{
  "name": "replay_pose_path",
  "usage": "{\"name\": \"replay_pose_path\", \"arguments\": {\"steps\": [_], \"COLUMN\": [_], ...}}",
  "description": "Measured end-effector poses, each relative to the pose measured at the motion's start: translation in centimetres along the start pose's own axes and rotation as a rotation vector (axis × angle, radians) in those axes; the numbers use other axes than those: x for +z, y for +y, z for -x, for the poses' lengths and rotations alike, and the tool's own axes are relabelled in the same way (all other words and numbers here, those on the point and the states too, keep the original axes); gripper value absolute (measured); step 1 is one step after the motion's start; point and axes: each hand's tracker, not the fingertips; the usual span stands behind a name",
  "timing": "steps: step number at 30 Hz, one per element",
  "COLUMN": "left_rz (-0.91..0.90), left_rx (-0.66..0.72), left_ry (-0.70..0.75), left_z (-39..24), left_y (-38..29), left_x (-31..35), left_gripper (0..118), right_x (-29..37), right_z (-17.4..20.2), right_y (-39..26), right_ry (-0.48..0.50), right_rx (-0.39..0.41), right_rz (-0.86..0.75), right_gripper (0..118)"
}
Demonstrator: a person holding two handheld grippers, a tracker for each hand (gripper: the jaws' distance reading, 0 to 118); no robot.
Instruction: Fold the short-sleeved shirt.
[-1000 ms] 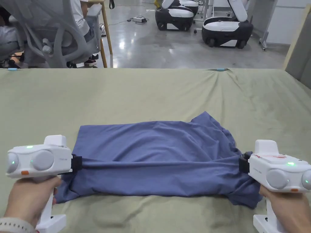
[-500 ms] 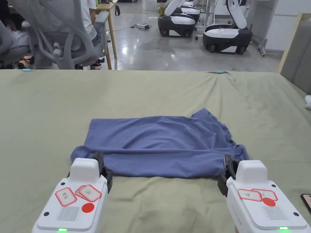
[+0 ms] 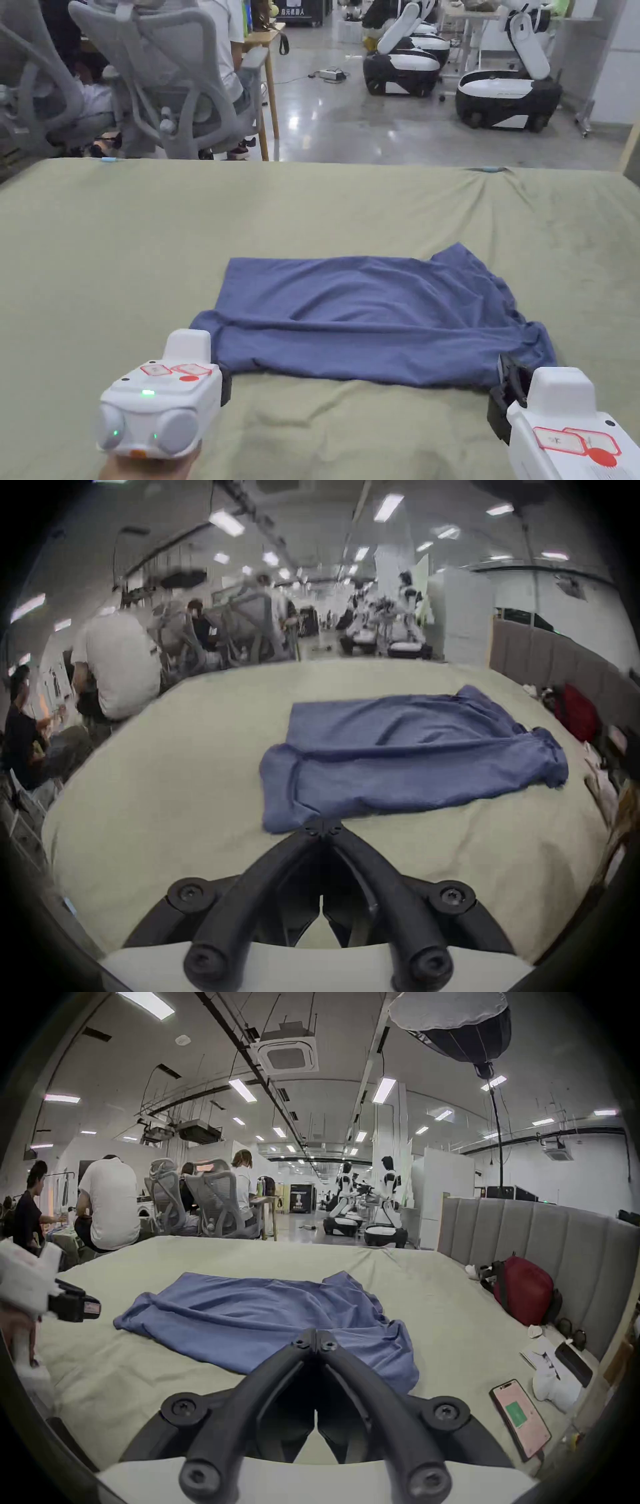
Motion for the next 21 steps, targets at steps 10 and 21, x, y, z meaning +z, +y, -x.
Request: {"name": "replay_pose_path", "arguments": {"steps": [10, 21], "left_rz": [0.242, 0.178], "left_rx": [0.033, -0.143], "left_ry": [0.036, 0.001], "left_z": [0.8, -2.4], "left_y": [2.7, 5.7], "left_x": [-11.3, -8.7], "left_gripper": [88, 3], "right_x": [-1.6, -13.7], "right_z": [-1.5, -10.1], "right_y": [0.4, 1.1], "right_ry": [-0.002, -0.119], "right_rx": [-0.029, -0.095], "right_rz": [0.058, 0.376], "right_gripper": [0, 102]}}
